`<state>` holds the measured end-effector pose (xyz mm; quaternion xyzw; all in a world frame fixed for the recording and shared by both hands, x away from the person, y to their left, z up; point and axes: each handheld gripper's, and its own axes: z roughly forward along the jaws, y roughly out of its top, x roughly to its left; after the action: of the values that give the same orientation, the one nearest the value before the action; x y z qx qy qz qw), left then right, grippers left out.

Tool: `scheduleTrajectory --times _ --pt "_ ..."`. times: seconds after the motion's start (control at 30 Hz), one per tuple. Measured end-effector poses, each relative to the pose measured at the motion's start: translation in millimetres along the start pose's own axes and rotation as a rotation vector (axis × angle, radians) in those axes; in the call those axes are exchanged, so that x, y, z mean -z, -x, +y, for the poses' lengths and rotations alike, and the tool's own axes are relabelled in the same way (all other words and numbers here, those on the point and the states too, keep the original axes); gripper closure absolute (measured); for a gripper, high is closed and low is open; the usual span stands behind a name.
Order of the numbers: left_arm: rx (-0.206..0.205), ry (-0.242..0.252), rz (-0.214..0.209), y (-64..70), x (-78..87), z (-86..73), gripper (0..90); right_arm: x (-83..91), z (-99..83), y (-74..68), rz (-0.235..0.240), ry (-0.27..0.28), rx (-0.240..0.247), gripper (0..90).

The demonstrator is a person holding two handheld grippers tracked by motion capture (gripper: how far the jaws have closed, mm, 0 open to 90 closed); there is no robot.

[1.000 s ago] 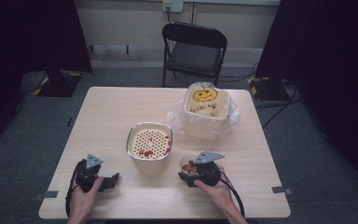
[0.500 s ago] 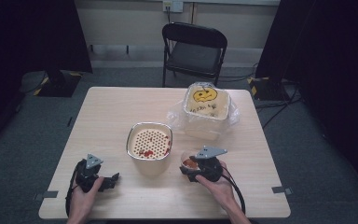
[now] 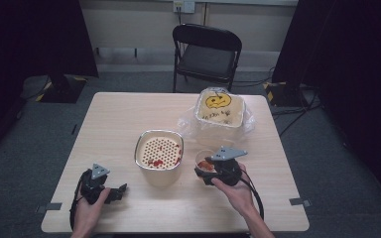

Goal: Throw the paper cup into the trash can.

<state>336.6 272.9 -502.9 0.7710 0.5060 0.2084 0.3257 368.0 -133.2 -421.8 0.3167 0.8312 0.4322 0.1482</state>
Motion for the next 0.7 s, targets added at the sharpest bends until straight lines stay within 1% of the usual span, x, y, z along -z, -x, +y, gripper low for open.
scheduleTrajectory --times 0.1,0.33,0.5,0.63,0.7 --pt "0.0 0.0 0.0 0.0 0.0 0.0 0.0 3.1 7.0 2.0 -0.031 -0.011 0.004 42.7" --pt "0.0 0.0 0.0 0.0 0.0 0.0 0.0 9.8 28.5 2.0 -0.058 -0.007 0.033 43.0" --pt "0.0 0.0 0.0 0.0 0.0 0.0 0.0 11.9 48.9 -2.9 -0.086 -0.013 0.088 43.1" --pt "0.0 0.0 -0.001 0.0 0.0 0.0 0.0 14.1 65.9 -6.1 -0.113 -0.038 0.138 43.3" --pt "-0.001 -0.001 0.0 0.0 0.0 0.0 0.0 14.1 74.8 -7.5 -0.147 -0.057 0.167 43.7"
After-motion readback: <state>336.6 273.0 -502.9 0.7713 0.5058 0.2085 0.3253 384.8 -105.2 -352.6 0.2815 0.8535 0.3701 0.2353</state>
